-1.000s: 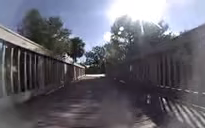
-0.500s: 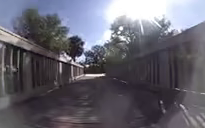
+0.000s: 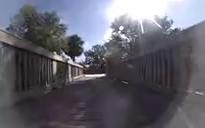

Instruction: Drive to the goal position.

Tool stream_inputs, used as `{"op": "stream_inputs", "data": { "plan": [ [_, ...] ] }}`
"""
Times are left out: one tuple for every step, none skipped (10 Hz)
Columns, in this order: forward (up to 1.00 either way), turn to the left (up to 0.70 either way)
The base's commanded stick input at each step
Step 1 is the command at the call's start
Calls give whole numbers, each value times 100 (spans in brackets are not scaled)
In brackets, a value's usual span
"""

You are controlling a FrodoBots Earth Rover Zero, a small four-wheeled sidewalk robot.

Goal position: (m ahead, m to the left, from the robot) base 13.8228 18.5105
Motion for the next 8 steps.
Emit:
{"op": "stream_inputs", "data": {
  "plan": [
    [85,0],
    [85,0],
    [85,0],
    [85,0],
    [85,0],
    [85,0],
    [85,0],
    [85,0]
  ]
}}
